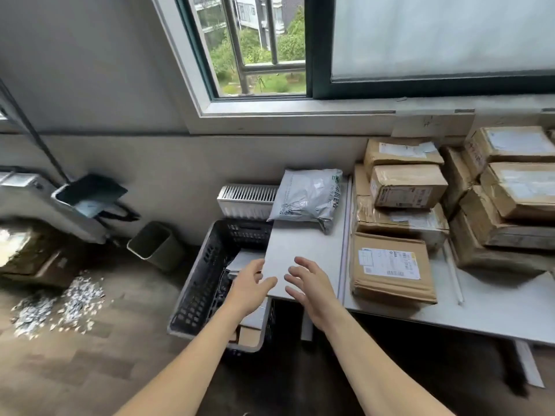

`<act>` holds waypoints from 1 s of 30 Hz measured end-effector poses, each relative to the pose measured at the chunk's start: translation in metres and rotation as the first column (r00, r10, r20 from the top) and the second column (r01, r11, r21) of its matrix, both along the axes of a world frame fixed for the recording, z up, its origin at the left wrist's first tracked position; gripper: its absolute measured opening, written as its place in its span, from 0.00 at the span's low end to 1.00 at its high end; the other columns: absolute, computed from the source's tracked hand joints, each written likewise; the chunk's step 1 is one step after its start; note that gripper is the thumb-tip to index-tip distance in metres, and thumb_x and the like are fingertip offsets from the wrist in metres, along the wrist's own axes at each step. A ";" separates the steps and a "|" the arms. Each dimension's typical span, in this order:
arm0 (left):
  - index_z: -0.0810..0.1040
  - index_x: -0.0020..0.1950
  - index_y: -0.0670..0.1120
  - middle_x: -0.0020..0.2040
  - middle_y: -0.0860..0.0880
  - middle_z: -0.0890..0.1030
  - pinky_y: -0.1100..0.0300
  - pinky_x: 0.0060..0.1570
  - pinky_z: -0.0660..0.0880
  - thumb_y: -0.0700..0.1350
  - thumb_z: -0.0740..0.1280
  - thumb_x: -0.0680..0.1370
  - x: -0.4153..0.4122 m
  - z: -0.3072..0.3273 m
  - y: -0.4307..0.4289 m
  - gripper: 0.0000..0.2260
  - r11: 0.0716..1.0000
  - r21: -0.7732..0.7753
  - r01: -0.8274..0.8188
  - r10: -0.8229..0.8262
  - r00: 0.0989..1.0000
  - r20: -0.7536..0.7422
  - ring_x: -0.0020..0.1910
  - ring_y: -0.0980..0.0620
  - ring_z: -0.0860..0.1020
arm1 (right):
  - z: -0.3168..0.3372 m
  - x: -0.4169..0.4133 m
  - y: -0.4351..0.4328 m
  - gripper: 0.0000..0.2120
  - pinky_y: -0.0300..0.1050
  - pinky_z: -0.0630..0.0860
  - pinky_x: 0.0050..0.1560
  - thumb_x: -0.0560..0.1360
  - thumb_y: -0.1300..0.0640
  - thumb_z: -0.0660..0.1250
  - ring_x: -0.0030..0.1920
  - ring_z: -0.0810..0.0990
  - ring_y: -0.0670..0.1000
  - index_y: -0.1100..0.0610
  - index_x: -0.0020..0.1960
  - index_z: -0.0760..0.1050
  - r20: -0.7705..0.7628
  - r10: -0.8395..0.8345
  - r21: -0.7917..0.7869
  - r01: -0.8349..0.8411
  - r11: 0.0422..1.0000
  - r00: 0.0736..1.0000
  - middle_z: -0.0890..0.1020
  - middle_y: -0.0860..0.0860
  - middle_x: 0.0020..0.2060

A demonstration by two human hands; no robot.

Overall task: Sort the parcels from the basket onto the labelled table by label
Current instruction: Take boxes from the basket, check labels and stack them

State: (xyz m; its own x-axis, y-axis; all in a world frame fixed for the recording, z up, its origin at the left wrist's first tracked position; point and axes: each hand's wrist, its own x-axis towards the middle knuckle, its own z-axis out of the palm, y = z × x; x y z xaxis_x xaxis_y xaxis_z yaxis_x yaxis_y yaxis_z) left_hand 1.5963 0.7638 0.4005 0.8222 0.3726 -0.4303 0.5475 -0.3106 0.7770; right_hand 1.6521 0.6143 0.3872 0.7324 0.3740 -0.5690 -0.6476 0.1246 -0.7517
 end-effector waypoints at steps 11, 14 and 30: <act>0.75 0.71 0.47 0.68 0.46 0.79 0.46 0.70 0.74 0.45 0.70 0.81 -0.117 -0.051 0.159 0.19 0.938 -0.231 -0.257 0.253 0.966 -0.048 0.67 0.49 0.77 | -0.039 -0.119 0.149 0.17 0.49 0.81 0.57 0.82 0.63 0.65 0.61 0.83 0.56 0.58 0.70 0.74 -0.179 -0.065 -0.056 0.056 0.997 0.982 0.82 0.59 0.61; 0.77 0.68 0.45 0.62 0.44 0.82 0.51 0.61 0.79 0.43 0.70 0.81 -0.142 -0.068 0.185 0.16 0.866 -0.359 -0.349 0.341 0.936 -0.088 0.58 0.50 0.81 | -0.044 -0.152 0.181 0.15 0.52 0.80 0.59 0.82 0.63 0.65 0.61 0.83 0.59 0.60 0.68 0.75 -0.287 -0.165 -0.041 0.159 0.986 0.944 0.81 0.61 0.60; 0.80 0.58 0.42 0.53 0.43 0.85 0.56 0.50 0.79 0.42 0.66 0.83 -0.148 -0.080 0.271 0.06 0.571 -0.530 -0.627 0.499 0.777 -0.383 0.48 0.47 0.84 | -0.097 -0.118 0.261 0.08 0.45 0.77 0.46 0.83 0.58 0.62 0.51 0.83 0.55 0.62 0.55 0.78 -0.553 -0.171 -0.139 0.112 0.984 0.816 0.83 0.59 0.53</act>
